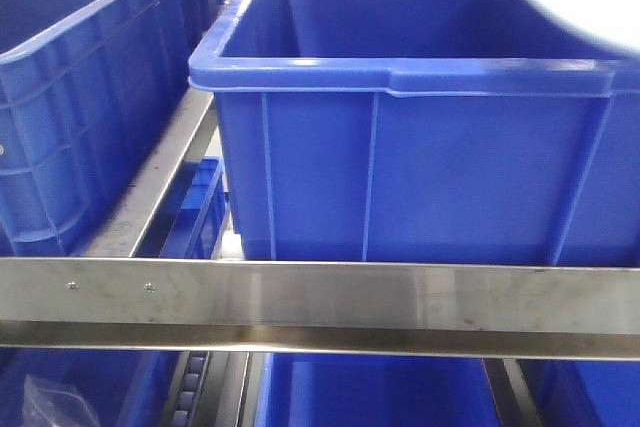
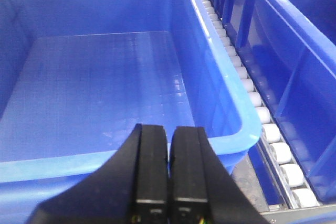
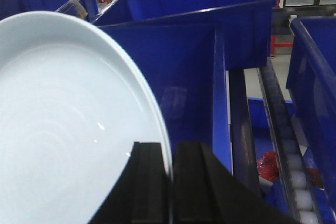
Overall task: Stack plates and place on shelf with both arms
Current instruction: 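Lower the plate stack into the blue bin and open the right gripper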
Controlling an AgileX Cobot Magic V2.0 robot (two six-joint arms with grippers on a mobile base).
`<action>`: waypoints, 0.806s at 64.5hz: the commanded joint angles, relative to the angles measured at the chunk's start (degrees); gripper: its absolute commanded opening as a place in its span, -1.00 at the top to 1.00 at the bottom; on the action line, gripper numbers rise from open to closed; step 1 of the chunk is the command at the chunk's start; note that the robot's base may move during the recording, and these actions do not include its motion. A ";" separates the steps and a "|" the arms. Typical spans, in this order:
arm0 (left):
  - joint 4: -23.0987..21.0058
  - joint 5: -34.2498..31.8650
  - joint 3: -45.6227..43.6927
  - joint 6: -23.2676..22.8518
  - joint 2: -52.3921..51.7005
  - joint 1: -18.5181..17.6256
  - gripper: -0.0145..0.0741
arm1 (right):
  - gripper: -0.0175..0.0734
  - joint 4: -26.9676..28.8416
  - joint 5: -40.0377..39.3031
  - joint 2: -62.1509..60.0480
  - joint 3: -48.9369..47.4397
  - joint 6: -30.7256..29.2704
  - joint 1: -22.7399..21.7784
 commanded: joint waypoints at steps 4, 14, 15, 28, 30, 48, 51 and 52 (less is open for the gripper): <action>-0.10 -5.28 -1.80 -0.17 0.30 0.19 0.49 | 0.50 0.62 -7.88 12.81 -10.23 -0.18 -0.26; -0.10 -5.28 -1.80 -0.17 0.30 0.19 0.49 | 0.50 0.62 -9.70 28.20 -19.98 -0.18 0.95; -0.10 -5.28 -1.80 -0.17 0.30 0.19 0.49 | 0.50 0.62 -9.93 29.40 -21.31 -0.18 1.21; -0.10 -5.28 -1.80 -0.17 0.30 0.19 0.49 | 0.27 -0.36 -13.41 44.74 -30.86 -1.81 6.15; -0.10 -5.28 -1.80 -0.17 0.30 0.19 0.49 | 0.21 -0.43 -14.26 46.40 -31.71 -2.16 6.44; -0.10 -5.28 -1.80 -0.17 0.30 0.19 0.49 | -0.08 -0.43 -17.70 51.11 -33.36 -2.16 6.34; -0.10 -5.28 -1.80 -0.17 0.30 0.19 0.49 | -0.14 -0.43 -17.44 51.11 -33.36 -2.16 6.34; -0.10 -5.28 -1.80 -0.17 0.30 0.19 0.49 | -0.17 -0.43 -17.24 51.11 -33.36 -2.16 6.34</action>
